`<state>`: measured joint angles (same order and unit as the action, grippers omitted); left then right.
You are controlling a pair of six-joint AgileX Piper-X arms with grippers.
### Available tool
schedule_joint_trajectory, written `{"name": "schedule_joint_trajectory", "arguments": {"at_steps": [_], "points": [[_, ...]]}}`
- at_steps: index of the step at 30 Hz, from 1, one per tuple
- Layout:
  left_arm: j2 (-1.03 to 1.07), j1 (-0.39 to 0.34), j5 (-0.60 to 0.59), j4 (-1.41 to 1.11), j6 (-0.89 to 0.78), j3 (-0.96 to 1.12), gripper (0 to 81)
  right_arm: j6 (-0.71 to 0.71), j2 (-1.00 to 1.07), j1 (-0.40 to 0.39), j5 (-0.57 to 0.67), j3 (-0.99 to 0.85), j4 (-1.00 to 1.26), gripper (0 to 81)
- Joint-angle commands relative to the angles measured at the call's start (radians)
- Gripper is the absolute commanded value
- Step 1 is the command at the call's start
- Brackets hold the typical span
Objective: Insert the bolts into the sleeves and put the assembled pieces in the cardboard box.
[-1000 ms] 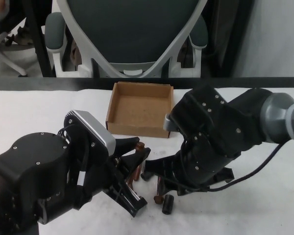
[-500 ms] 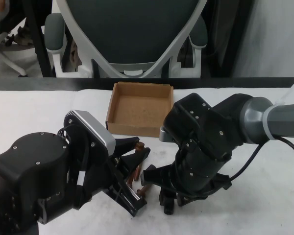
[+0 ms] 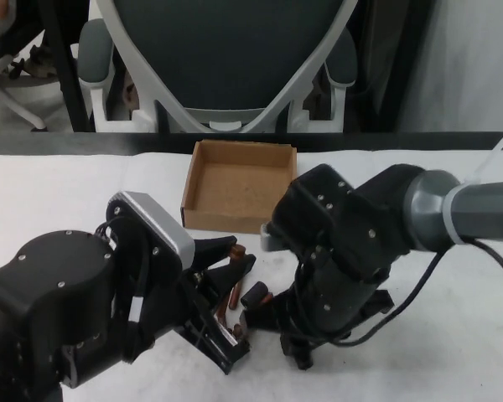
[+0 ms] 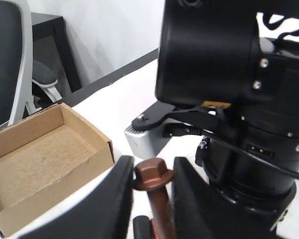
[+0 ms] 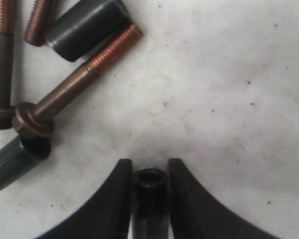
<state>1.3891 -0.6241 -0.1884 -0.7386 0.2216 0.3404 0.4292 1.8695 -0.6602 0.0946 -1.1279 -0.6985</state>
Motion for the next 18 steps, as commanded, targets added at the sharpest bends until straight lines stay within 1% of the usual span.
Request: {"name": "schedule_joint_trajectory", "arguments": {"at_steps": [1,6,10,14,18], "points": [[-0.017,-0.002,-0.023,-0.120,-0.012,-0.049,0.8,-0.077,0.001,-0.039,-0.182,0.082,0.085,0.2],[-0.018,-0.002,-0.023,-0.339,-0.044,-0.153,0.8,-0.066,-0.108,-0.086,-0.180,0.308,0.429,0.2],[-0.019,-0.002,-0.023,-0.488,-0.055,-0.221,0.8,-0.051,-0.229,-0.109,-0.188,0.492,0.649,0.2],[-0.019,-0.002,-0.028,-0.624,-0.136,-0.240,0.8,-0.047,-0.368,-0.139,-0.187,0.679,0.905,0.2],[-0.019,-0.002,-0.079,-0.670,-0.248,-0.239,0.8,-0.047,-0.488,-0.194,-0.187,0.823,1.112,0.2]]}}
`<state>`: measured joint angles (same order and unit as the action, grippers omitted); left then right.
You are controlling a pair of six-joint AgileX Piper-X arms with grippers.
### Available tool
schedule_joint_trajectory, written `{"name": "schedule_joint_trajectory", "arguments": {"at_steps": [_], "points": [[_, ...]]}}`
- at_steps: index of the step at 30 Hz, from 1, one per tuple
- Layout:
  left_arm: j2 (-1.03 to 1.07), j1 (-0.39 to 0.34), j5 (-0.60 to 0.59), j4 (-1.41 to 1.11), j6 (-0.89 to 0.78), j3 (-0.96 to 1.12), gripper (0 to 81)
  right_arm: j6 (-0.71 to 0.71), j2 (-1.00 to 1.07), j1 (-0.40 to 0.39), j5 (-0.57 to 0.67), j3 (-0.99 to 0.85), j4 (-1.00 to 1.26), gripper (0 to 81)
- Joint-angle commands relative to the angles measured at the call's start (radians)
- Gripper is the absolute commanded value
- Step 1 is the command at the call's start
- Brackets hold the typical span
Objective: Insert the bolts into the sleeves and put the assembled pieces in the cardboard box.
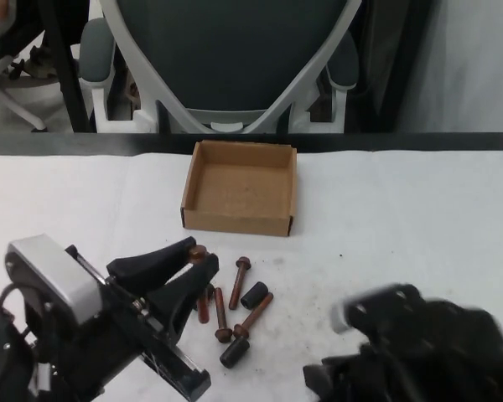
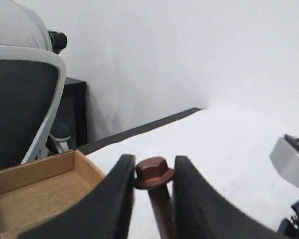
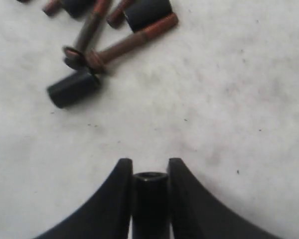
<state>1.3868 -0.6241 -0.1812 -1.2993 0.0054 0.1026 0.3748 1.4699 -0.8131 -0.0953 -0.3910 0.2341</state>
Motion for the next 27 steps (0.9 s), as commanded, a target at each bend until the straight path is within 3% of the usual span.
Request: {"name": "schedule_joint_trajectory", "arguments": {"at_steps": [1,6,9,22,27], "points": [[-0.017,-0.002,-0.100,-0.116,-0.064,-0.001,0.8,-0.002,-0.112,-0.063,0.003,0.114,0.230,0.2],[-0.017,-0.002,-0.174,-0.126,-0.178,-0.001,0.8,-0.185,-0.168,-0.167,0.003,0.183,0.459,0.2],[-0.017,-0.002,-0.188,-0.130,-0.192,-0.001,0.8,-0.287,-0.168,-0.208,0.003,0.182,0.461,0.2],[-0.017,-0.002,-0.278,-0.167,-0.205,0.006,0.8,-0.512,-0.168,-0.220,-0.016,0.182,0.453,0.2],[-0.017,-0.002,-0.287,-0.187,-0.052,0.038,0.8,-0.586,-0.168,-0.217,-0.084,0.181,0.508,0.2]]}}
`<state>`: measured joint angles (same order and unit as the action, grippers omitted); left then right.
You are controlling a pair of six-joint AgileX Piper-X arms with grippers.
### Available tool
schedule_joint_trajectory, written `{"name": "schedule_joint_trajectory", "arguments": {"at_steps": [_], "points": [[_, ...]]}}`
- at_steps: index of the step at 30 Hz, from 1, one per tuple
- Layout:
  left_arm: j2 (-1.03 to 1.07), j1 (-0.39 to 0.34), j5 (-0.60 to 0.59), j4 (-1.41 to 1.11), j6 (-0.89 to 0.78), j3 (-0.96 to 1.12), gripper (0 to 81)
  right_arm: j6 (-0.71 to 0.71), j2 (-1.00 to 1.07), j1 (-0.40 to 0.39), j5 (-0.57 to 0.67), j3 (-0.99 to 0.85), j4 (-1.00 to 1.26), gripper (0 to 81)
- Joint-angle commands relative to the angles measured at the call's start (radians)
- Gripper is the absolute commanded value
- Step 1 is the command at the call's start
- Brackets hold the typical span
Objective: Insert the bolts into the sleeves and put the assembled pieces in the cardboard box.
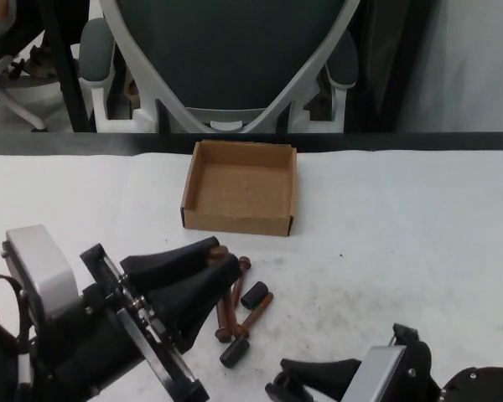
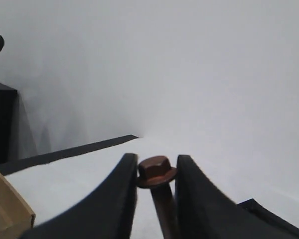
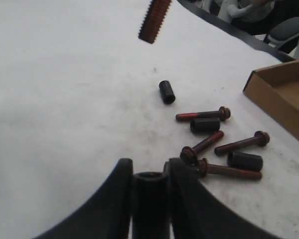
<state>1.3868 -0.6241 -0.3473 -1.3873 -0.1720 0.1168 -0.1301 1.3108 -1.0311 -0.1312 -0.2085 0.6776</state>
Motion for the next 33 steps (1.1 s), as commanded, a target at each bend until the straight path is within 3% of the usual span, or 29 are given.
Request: {"name": "schedule_joint_trajectory", "arguments": {"at_steps": [1,12,24,33], "points": [[-0.017,-0.002,-0.127,-0.085,0.133,0.036,0.8,-0.107,-0.009,0.006,-0.048,-0.006,0.081,0.2],[-0.017,-0.002,-0.225,0.052,0.294,0.145,0.8,-0.283,-0.009,0.084,-0.043,-0.122,0.091,0.2],[-0.017,-0.002,-0.225,-0.002,0.292,0.142,0.8,-0.280,-0.007,0.105,0.018,-0.124,0.091,0.2],[-0.017,-0.004,-0.225,-0.079,0.213,0.143,0.8,-0.200,-0.007,0.105,0.046,-0.124,0.091,0.2]]}}
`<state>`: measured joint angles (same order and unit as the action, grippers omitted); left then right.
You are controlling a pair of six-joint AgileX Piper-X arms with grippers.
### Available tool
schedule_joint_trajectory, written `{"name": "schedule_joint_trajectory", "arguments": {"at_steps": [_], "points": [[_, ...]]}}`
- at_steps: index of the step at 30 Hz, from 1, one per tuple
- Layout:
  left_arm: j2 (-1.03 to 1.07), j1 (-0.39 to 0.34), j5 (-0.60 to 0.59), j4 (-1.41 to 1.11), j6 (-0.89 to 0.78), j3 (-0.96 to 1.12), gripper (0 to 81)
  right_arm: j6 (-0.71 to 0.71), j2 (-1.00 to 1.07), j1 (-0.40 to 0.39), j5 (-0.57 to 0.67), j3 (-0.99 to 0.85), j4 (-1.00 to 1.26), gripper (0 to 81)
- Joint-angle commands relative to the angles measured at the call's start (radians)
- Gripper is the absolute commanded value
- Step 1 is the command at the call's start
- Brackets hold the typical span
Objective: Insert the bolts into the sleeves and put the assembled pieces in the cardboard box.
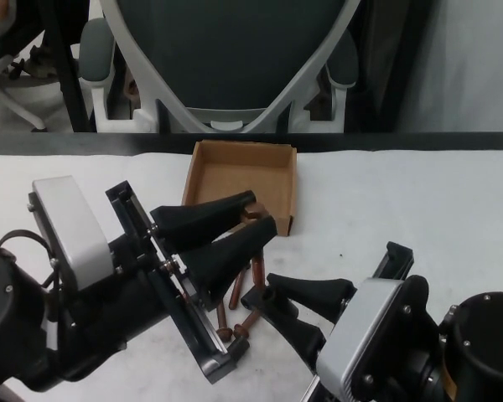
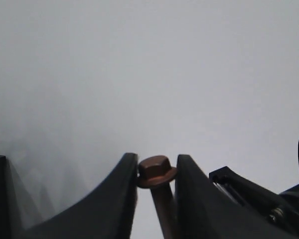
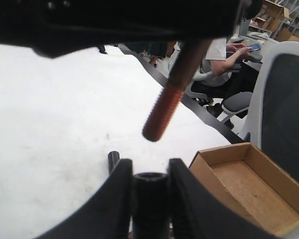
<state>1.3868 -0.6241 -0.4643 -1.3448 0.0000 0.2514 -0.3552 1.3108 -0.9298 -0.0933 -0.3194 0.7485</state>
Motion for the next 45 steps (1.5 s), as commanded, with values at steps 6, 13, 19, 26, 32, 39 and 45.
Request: {"name": "schedule_joint_trajectory", "arguments": {"at_steps": [6,13,19,26,32,39,45], "points": [[-0.017,-0.004,-0.108,-0.139,0.022,-0.010,0.8,0.096,-0.007,0.004,0.008,-0.013,0.020,0.2],[-0.017,-0.004,-0.106,-0.187,0.000,-0.025,0.8,0.153,-0.007,0.004,0.008,-0.013,0.074,0.2],[-0.017,-0.004,-0.106,-0.187,0.000,-0.025,0.8,0.196,-0.007,0.004,0.042,-0.013,0.081,0.2],[-0.017,-0.004,-0.106,-0.187,0.005,-0.025,0.8,0.225,-0.007,0.004,0.106,-0.013,0.088,0.2],[-0.017,-0.004,-0.106,-0.187,0.007,-0.025,0.8,0.223,-0.007,0.004,0.116,-0.013,0.121,0.2],[-0.017,-0.004,-0.106,-0.187,0.007,-0.025,0.8,0.222,-0.007,0.004,0.116,-0.013,0.129,0.2],[-0.017,-0.004,-0.106,-0.187,-0.038,-0.025,0.8,0.215,-0.007,0.004,0.116,-0.013,0.151,0.2]]}}
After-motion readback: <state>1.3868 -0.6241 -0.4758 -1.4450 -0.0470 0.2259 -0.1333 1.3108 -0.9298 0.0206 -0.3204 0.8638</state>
